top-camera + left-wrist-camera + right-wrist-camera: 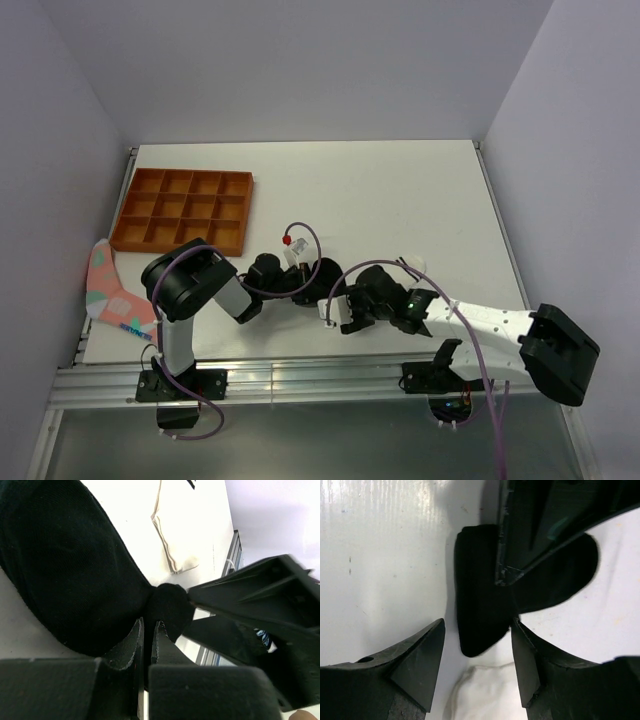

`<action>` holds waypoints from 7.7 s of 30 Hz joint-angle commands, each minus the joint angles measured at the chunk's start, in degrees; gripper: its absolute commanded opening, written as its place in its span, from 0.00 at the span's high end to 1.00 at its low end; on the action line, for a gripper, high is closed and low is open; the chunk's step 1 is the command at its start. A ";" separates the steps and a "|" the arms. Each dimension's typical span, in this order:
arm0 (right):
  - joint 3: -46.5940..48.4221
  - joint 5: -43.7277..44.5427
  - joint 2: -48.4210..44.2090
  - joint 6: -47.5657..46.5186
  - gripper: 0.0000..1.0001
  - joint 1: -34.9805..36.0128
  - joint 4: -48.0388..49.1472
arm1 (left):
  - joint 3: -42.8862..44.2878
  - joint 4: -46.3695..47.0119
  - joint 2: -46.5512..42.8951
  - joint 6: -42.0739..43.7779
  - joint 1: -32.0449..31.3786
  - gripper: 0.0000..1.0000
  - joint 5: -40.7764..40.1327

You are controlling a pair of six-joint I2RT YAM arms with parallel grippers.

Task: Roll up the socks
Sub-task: Roll the sock at the center of the board.

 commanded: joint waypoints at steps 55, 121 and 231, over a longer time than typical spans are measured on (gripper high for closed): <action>17.94 -4.15 19.28 5.37 0.77 0.33 -20.84 | -1.49 -23.12 -9.59 4.34 0.50 0.68 -6.94; 74.36 -31.93 70.62 2.91 0.80 -17.95 -73.41 | -4.30 -8.01 -16.81 21.83 -3.36 0.48 -11.43; 12.74 -2.48 17.00 0.19 0.42 -3.98 -1.51 | -6.77 -15.21 1.48 6.71 -3.98 1.00 -16.27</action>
